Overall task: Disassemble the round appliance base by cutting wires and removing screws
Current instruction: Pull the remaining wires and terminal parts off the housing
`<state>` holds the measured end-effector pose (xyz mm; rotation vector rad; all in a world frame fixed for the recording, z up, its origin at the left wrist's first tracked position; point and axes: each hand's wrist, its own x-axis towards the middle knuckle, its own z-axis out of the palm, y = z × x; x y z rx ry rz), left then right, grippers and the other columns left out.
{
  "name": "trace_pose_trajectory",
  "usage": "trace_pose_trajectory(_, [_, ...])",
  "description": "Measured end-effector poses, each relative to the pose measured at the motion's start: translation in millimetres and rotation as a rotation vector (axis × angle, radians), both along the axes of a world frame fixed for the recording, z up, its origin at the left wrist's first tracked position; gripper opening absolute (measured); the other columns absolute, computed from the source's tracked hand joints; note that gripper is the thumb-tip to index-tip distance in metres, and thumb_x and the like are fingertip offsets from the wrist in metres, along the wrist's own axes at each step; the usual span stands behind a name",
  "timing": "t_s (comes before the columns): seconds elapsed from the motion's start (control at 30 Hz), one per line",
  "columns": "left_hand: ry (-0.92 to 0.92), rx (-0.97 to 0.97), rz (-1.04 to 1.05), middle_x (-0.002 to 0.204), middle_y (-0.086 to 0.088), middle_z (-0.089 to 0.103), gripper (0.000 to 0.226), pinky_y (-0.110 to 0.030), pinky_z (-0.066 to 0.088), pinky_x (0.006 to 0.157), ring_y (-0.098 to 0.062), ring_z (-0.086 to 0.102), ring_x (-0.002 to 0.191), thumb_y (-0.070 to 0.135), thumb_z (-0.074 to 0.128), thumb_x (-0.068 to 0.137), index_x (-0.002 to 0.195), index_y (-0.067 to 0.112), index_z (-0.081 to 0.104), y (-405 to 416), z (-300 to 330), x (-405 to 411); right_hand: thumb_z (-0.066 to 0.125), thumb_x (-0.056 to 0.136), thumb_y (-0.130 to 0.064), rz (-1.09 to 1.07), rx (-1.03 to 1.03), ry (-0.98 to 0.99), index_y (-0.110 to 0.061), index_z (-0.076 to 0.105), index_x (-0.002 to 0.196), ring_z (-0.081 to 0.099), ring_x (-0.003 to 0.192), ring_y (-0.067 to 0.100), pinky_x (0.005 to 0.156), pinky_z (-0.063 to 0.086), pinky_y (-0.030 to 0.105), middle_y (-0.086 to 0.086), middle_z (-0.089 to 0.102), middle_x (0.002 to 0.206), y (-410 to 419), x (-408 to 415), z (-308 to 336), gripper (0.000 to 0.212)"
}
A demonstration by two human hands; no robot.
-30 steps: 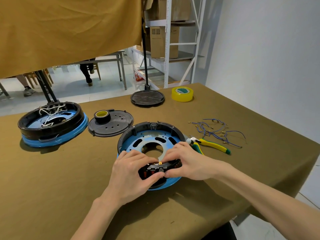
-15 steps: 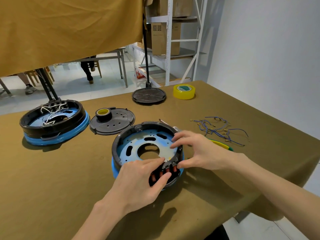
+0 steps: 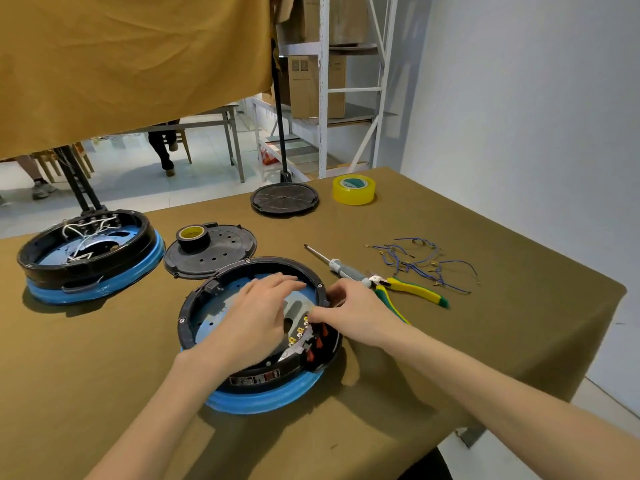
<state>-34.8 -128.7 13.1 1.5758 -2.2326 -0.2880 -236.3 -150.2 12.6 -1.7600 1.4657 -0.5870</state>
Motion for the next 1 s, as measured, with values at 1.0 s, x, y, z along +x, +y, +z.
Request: trace_pose_trajectory(1.0, [-0.061,-0.05,-0.154,0.106,0.022,0.068,0.033,-0.029,0.055,0.077,0.001,0.061,0.093,0.056,0.069,0.089,0.119,0.042,0.063,-30,-3,11,0.063,0.089,-0.053,0.178,-0.381,0.175,-0.032,0.074,0.097,0.052,0.057,0.007,0.05,0.036,0.023,-0.009,0.06,0.063,5,-5,-4,0.025])
